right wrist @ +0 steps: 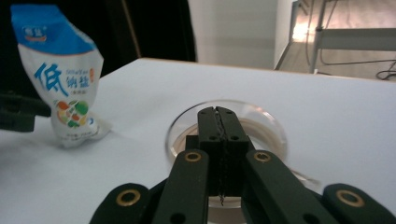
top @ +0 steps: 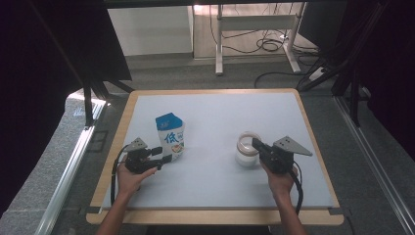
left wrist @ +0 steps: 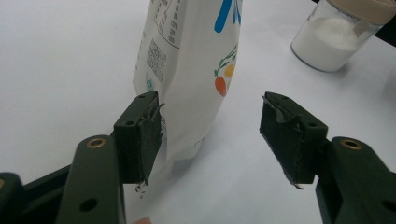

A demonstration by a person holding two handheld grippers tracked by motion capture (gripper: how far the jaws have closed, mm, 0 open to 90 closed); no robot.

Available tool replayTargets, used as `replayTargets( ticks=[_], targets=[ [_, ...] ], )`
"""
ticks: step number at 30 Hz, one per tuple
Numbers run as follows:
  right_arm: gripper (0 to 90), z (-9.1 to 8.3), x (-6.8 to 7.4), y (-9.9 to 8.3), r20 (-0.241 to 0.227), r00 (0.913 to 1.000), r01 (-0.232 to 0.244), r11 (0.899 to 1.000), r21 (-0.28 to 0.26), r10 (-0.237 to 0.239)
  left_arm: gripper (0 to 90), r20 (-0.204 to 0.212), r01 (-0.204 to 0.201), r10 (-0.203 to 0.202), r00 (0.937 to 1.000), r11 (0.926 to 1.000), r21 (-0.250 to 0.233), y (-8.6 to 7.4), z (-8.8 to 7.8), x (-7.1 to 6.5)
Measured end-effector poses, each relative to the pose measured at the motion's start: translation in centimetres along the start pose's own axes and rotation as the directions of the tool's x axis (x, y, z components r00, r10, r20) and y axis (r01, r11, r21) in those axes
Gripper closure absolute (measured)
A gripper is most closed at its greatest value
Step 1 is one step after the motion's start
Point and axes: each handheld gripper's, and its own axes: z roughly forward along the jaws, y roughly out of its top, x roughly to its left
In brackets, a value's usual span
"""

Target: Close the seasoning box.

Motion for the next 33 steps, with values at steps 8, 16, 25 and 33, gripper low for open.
replayTargets(
  ticks=[8,16,25,33],
  targets=[
    [89.8,-0.3,0.1,0.0,-0.034,0.9994,-0.005,1.0,0.006,0.005,38.4,0.001,-0.002,0.002,1.0,1.0,-0.001,0.0,0.0,-0.1],
    [89.5,-1.7,-0.7,0.1,-0.034,0.9994,0.001,1.0,-0.002,-0.001,38.4,0.001,-0.004,0.004,1.0,1.0,0.003,-0.1,0.0,-0.1],
    [73.0,-3.6,-2.8,-0.4,-0.032,0.9995,-0.004,1.0,0.005,0.004,38.3,0.001,-0.005,0.005,1.0,1.0,0.003,-0.2,-0.2,-0.1],
    [49.5,-4.6,-4.6,-1.3,-0.016,0.9998,-0.009,1.0,0.022,0.01,38.4,0.006,-0.006,0.006,1.0,1.0,0.008,-0.3,0.0,-0.1]
  ],
)
